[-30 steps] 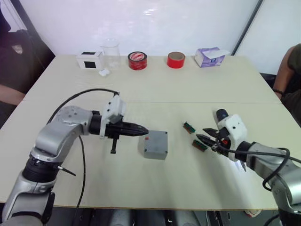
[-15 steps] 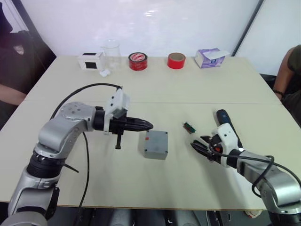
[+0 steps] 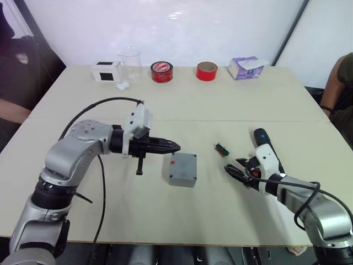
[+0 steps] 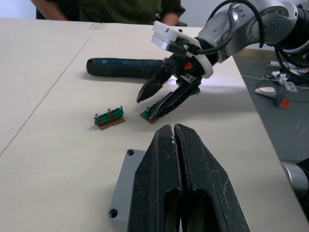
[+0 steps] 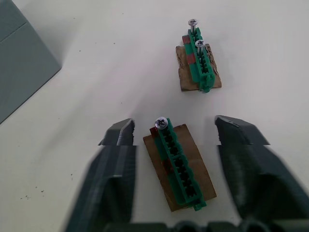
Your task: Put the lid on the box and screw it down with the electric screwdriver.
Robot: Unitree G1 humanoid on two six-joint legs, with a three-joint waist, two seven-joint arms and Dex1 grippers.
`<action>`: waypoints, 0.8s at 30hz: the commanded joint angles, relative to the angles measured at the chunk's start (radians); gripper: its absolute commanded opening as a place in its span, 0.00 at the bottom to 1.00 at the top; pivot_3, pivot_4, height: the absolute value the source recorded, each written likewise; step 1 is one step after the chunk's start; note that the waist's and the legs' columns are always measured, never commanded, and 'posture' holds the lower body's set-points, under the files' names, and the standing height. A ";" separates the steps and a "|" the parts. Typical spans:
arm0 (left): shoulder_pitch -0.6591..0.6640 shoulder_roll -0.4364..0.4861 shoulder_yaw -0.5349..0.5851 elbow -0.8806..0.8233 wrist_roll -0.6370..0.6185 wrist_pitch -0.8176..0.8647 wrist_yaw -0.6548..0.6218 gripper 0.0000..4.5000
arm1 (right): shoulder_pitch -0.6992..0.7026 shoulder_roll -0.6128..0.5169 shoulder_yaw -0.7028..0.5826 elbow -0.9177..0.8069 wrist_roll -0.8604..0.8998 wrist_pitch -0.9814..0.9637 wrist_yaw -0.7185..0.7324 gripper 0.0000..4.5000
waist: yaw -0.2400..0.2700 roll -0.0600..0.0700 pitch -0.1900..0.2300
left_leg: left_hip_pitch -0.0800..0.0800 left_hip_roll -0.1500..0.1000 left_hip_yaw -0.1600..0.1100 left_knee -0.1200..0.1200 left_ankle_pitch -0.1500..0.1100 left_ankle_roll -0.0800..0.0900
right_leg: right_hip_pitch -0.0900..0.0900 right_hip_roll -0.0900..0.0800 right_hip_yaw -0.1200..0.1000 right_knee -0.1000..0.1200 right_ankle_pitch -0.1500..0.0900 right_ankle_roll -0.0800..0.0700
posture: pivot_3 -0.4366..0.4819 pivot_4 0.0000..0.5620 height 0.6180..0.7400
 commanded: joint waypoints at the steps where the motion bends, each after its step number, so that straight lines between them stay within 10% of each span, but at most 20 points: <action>1: -0.006 0.003 0.004 -0.034 -0.018 0.002 0.005 0.00 | -0.007 0.001 -0.019 -0.027 0.014 -0.011 0.001 0.19 | 0.000 0.000 0.000 | 0.000 0.000 0.000 0.000 0.000 0.000 | 0.000 0.000 0.000 0.000 0.000 0.000 | 0.48 0.27 1.00; 3: 0.000 0.003 0.003 -0.036 -0.018 0.004 0.006 0.00 | -0.007 0.001 -0.019 -0.030 0.015 -0.009 0.000 0.01 | 0.000 0.000 0.000 | 0.000 0.000 0.000 0.000 0.000 0.000 | 0.000 0.000 0.000 0.000 0.000 0.000 | 0.48 0.27 1.00; 19: 0.027 0.010 -0.010 -0.028 0.003 -0.011 0.004 0.00 | -0.025 -0.021 -0.019 -0.036 0.030 0.030 -0.004 0.01 | 0.000 0.000 0.000 | 0.000 0.000 0.000 0.000 0.000 0.000 | 0.000 0.000 0.000 0.000 0.000 0.000 | 0.48 0.27 1.00; 24: 0.029 0.013 -0.012 -0.029 0.004 -0.016 0.008 0.00 | -0.019 -0.027 -0.011 -0.031 0.015 0.033 -0.006 0.37 | 0.000 0.000 0.000 | 0.000 0.000 0.000 0.000 0.000 0.000 | 0.000 0.000 0.000 0.000 0.000 0.000 | 0.48 0.27 1.00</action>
